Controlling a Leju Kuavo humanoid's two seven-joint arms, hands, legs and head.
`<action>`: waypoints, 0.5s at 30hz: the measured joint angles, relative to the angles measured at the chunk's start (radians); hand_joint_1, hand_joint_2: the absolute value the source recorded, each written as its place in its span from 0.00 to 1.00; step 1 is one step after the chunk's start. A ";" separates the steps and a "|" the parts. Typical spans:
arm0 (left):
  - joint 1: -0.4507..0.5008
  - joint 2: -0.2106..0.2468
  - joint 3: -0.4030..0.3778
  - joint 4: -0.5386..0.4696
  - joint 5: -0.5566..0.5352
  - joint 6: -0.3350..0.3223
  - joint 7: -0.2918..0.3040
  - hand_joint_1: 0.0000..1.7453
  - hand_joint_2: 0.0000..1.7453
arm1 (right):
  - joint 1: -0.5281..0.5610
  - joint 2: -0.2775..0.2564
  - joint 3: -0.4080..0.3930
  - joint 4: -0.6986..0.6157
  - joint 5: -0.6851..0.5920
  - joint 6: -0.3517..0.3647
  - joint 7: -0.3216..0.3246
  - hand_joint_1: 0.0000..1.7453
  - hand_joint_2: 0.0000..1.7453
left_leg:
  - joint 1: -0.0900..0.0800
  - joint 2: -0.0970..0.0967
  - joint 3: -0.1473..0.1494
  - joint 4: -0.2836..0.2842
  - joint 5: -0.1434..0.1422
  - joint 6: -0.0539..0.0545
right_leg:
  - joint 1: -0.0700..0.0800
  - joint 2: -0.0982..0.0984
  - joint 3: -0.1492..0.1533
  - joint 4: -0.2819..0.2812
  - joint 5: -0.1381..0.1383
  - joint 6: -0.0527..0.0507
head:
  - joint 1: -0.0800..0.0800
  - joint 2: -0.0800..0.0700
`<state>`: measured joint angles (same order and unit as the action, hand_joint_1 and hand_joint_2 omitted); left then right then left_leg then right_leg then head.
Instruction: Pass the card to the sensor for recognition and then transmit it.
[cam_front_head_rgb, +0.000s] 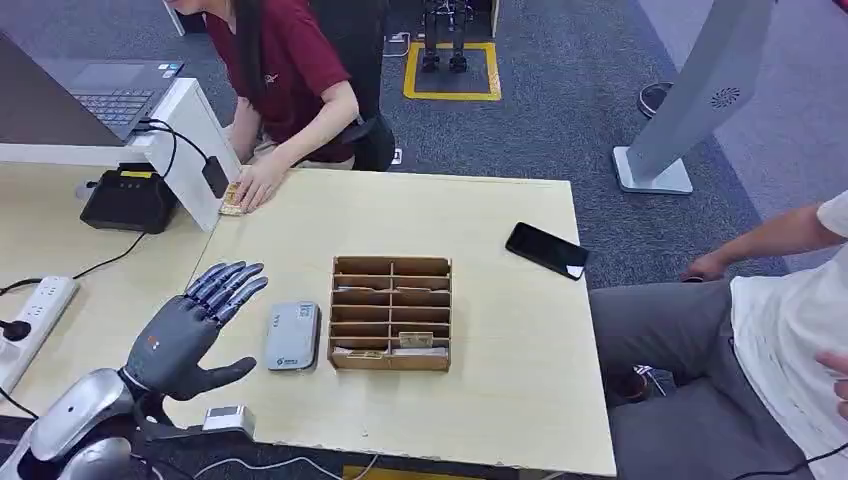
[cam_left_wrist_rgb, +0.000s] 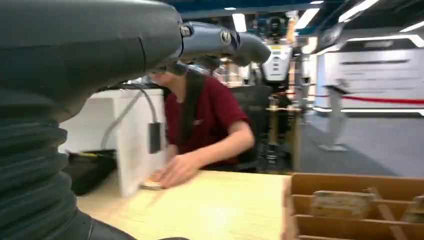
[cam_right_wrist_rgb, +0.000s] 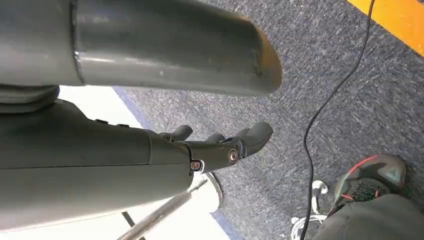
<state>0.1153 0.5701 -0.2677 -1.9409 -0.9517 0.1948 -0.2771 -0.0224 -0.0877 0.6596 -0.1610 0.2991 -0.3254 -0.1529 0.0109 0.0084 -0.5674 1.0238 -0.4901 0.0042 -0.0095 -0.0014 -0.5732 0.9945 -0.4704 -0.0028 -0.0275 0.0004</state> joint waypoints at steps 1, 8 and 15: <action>0.005 -0.008 -0.005 0.000 -0.013 0.011 0.008 0.00 1.00 | 0.000 0.000 -0.002 0.000 -0.002 -0.002 0.000 0.00 0.00 | 0.000 0.000 0.000 0.000 0.000 0.000 | 0.000 0.000 0.000 0.000 0.000 0.000 | 0.000 0.000; 0.006 -0.058 -0.072 0.011 -0.092 0.013 0.089 0.00 1.00 | 0.001 0.000 -0.004 0.003 -0.002 -0.006 0.009 0.00 0.00 | 0.000 0.000 0.000 0.000 0.000 0.000 | 0.000 0.000 0.000 0.000 0.000 0.000 | 0.000 0.000; 0.005 -0.085 -0.094 0.031 -0.099 0.012 0.090 0.00 1.00 | 0.000 0.000 -0.006 0.003 -0.002 -0.007 0.009 0.00 0.00 | 0.000 0.000 0.000 0.000 0.000 0.000 | 0.000 0.000 0.000 0.000 0.000 0.000 | 0.000 0.000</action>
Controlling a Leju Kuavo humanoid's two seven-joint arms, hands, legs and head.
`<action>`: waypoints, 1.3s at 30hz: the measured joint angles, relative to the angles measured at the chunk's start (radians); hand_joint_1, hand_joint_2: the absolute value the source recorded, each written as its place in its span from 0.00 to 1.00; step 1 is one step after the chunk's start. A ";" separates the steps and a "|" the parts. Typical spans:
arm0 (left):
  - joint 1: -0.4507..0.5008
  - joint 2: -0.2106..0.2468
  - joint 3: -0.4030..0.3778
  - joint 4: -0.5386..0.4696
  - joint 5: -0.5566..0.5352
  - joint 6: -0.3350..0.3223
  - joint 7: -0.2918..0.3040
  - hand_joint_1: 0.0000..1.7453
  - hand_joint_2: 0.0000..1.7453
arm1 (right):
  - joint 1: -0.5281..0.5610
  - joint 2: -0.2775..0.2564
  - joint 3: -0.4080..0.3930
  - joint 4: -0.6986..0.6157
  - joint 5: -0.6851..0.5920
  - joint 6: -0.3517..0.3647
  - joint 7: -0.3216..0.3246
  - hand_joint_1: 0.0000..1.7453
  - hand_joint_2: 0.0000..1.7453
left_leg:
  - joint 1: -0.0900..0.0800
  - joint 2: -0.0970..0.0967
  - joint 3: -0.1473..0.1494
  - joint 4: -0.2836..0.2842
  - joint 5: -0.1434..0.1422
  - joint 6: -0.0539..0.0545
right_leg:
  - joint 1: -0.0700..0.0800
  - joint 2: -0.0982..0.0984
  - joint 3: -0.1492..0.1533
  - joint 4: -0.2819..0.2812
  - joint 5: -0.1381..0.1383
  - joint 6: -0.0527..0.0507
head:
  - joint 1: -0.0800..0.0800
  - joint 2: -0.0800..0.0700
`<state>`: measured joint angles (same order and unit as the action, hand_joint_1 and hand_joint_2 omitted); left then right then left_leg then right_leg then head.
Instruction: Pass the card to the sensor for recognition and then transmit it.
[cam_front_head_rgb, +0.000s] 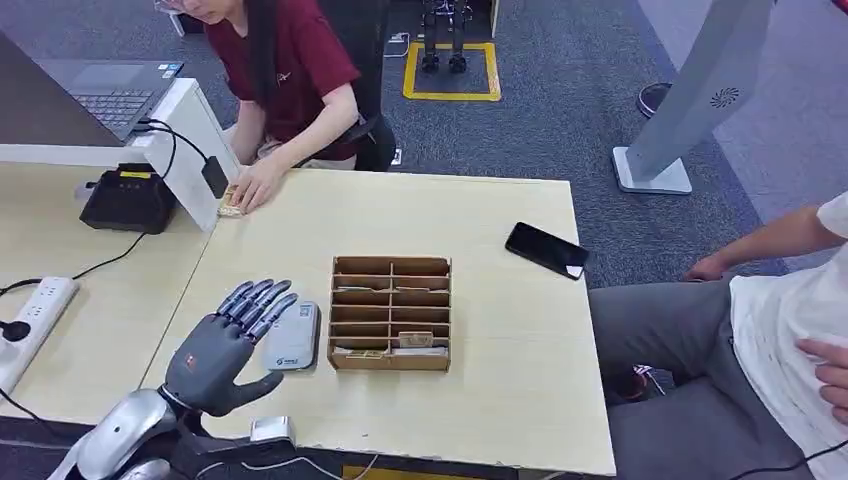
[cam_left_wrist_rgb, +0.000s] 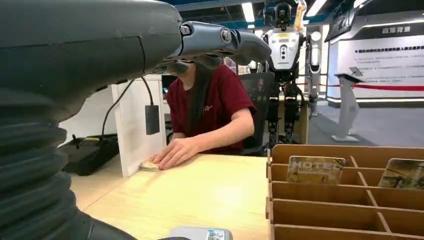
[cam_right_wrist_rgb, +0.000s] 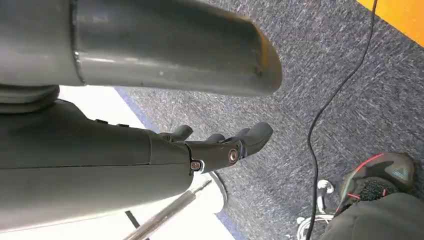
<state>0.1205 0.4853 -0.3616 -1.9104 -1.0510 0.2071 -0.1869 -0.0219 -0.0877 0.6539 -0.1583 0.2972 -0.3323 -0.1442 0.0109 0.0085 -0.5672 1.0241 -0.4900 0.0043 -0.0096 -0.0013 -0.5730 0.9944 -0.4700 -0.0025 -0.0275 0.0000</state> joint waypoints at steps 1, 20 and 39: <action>-0.001 -0.003 -0.005 0.004 0.001 -0.001 0.002 0.00 1.00 | 0.000 0.000 0.000 0.000 0.000 0.000 0.000 0.00 0.00 | 0.000 0.000 0.000 0.000 0.000 0.000 | 0.000 0.000 0.000 0.000 0.000 0.000 | 0.000 0.000; -0.042 -0.082 -0.111 0.081 -0.087 -0.007 0.075 0.00 1.00 | 0.000 0.005 0.000 0.000 -0.001 0.000 0.003 0.00 0.00 | 0.000 0.000 0.000 0.000 0.000 0.000 | 0.000 0.000 0.000 0.000 0.000 0.000 | 0.000 0.000; -0.021 -0.081 -0.174 0.121 -0.056 -0.023 0.102 0.00 1.00 | 0.002 0.013 -0.007 0.000 -0.007 -0.006 0.001 0.00 0.00 | 0.000 0.000 0.000 0.000 0.000 0.000 | 0.000 0.000 0.000 0.000 0.000 0.000 | 0.000 0.000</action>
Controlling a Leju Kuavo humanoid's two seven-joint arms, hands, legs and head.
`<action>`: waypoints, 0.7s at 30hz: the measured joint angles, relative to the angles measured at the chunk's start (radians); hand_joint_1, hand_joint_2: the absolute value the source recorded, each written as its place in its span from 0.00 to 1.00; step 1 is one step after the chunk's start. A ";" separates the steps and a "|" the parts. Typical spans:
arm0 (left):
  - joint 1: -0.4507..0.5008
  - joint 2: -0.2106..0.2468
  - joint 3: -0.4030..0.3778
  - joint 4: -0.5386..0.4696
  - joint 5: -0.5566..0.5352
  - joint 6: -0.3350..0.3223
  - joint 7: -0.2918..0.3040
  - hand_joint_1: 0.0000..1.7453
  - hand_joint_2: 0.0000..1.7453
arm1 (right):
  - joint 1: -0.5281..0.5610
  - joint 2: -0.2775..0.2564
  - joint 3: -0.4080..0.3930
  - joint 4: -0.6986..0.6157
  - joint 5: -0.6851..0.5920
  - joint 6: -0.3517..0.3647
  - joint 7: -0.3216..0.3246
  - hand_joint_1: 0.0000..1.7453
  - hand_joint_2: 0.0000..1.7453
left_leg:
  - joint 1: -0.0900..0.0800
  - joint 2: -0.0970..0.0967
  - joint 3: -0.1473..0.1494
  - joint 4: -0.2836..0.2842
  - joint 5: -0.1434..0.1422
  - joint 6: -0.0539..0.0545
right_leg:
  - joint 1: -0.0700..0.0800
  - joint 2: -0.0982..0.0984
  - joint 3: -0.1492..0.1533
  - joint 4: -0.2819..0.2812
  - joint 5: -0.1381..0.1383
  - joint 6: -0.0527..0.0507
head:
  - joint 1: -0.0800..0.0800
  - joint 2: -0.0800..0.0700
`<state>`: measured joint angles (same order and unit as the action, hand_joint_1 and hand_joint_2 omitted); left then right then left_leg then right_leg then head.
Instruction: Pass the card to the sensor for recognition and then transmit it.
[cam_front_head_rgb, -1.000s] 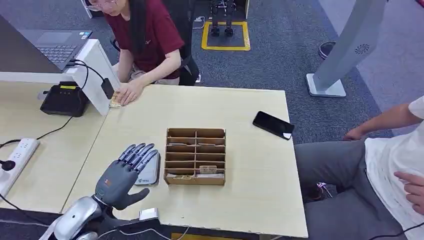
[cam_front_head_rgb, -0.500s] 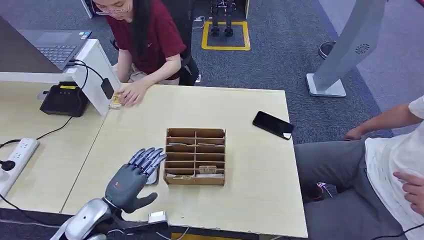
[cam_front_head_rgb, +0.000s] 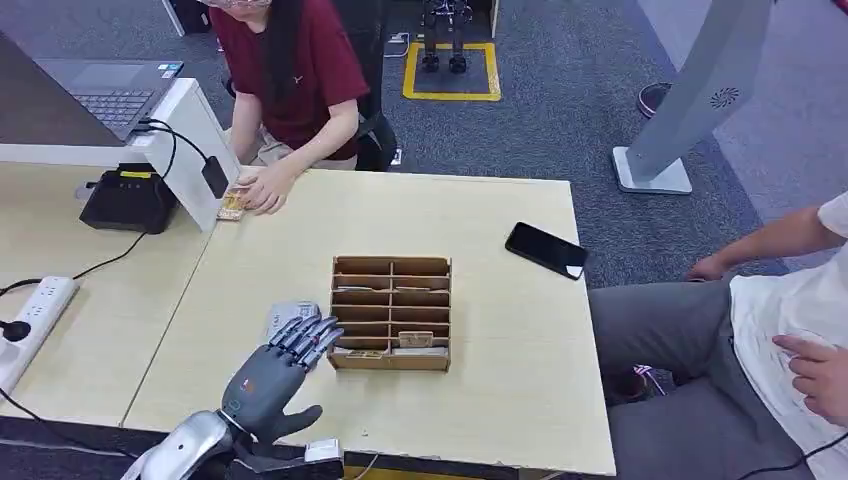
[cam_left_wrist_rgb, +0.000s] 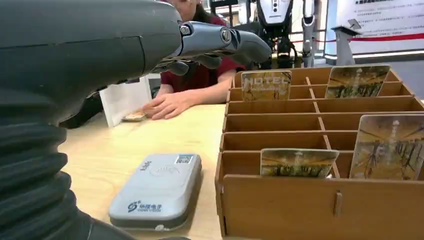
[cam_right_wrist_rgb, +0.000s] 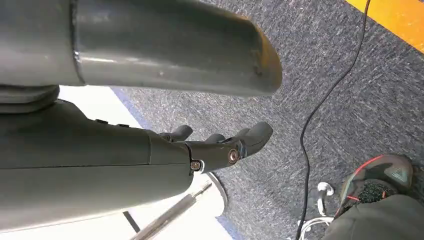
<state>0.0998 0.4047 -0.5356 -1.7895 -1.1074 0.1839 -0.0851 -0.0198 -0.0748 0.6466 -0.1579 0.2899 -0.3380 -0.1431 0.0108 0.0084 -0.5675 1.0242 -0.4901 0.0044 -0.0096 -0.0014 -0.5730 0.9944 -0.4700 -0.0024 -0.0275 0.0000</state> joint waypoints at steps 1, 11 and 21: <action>0.001 0.000 0.000 0.001 0.000 0.000 0.002 0.00 1.00 | 0.000 0.000 0.000 0.000 0.000 0.000 0.000 0.00 0.00 | 0.000 0.000 0.000 0.000 0.000 0.000 | 0.000 0.000 0.000 0.000 0.000 0.000 | 0.000 0.000; 0.002 0.000 -0.006 0.005 0.000 0.000 0.001 0.00 1.00 | 0.000 0.001 0.000 0.000 0.000 0.000 0.000 0.00 0.00 | 0.000 0.000 0.000 0.000 0.000 0.000 | 0.000 0.000 0.000 0.000 0.000 0.000 | 0.000 0.000; 0.002 -0.012 -0.021 0.024 0.018 -0.013 -0.003 0.00 1.00 | 0.000 0.003 0.000 0.000 0.001 0.000 0.003 0.00 0.00 | 0.000 0.000 0.000 0.000 0.000 0.000 | 0.000 0.000 0.000 0.000 0.000 0.000 | 0.000 0.000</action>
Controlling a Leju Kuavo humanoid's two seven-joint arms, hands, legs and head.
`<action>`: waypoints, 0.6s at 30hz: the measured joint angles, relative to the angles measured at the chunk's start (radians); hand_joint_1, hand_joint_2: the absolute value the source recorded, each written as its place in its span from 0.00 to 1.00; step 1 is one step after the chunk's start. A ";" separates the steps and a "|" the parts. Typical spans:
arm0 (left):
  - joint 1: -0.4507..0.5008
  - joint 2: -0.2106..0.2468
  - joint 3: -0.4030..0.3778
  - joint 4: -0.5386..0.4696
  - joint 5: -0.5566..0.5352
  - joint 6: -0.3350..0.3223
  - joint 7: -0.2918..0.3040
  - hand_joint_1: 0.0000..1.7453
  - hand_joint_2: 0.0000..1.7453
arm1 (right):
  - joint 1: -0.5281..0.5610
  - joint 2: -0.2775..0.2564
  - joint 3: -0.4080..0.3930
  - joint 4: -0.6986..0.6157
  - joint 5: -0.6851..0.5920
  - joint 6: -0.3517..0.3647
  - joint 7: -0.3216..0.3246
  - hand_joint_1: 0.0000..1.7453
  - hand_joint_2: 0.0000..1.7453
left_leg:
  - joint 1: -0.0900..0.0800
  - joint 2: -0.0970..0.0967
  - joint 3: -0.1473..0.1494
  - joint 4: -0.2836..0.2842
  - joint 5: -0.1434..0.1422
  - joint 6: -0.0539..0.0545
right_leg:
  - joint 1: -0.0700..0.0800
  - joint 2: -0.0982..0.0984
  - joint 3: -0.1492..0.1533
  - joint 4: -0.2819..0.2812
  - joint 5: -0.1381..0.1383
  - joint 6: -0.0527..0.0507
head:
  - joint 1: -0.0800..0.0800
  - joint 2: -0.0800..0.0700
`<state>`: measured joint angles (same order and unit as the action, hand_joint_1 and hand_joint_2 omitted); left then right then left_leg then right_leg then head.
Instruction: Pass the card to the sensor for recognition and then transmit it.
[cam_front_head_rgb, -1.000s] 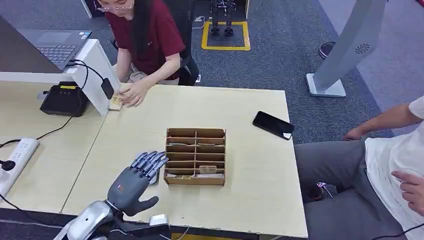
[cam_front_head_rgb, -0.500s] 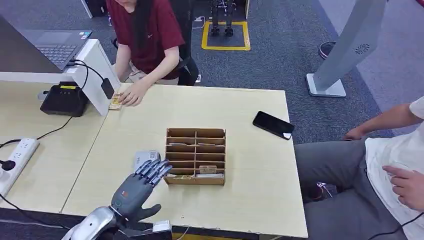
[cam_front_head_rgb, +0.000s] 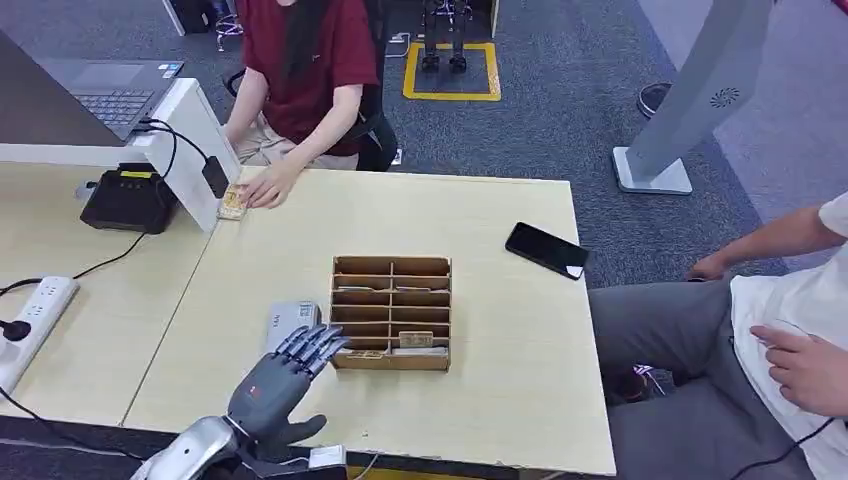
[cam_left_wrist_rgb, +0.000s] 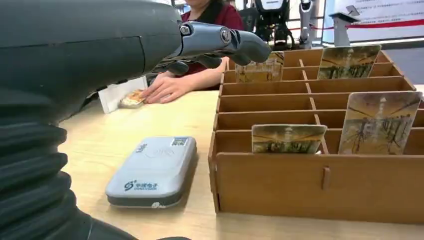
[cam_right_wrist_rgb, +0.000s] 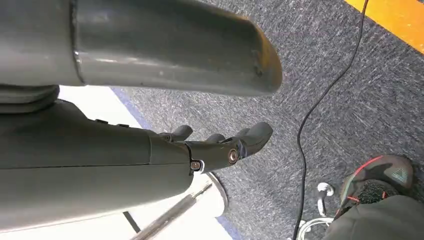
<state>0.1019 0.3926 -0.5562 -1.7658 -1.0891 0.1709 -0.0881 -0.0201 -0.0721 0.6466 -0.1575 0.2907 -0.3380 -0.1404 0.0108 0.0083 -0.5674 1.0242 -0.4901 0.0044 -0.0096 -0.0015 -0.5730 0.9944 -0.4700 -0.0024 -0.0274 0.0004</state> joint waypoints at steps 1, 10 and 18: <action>-0.002 -0.004 -0.003 0.003 0.000 0.000 0.000 0.00 1.00 | 0.000 0.000 0.000 0.000 0.001 0.000 0.002 0.00 0.00 | 0.000 0.000 0.000 0.000 0.000 0.000 | 0.000 0.000 0.000 0.000 0.000 0.000 | 0.000 0.000; -0.053 -0.074 -0.010 0.042 0.005 0.002 0.026 0.00 1.00 | -0.003 0.006 0.000 -0.001 0.013 0.000 0.016 0.00 0.00 | 0.000 0.000 0.000 0.000 0.000 0.000 | 0.000 0.000 0.000 0.000 0.000 0.000 | 0.000 0.000; -0.082 -0.106 -0.010 0.077 0.012 -0.001 0.040 0.00 1.00 | -0.007 0.010 0.000 -0.001 0.018 0.002 0.018 0.00 0.00 | 0.000 0.000 0.000 0.000 0.000 0.000 | 0.000 0.000 0.000 0.000 0.000 0.000 | 0.000 0.000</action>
<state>0.0197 0.2861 -0.5657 -1.6888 -1.0769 0.1698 -0.0481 -0.0272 -0.0622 0.6466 -0.1587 0.3086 -0.3365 -0.1225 0.0108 0.0081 -0.5673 1.0244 -0.4900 0.0045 -0.0096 -0.0018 -0.5729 0.9944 -0.4698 -0.0023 -0.0275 0.0004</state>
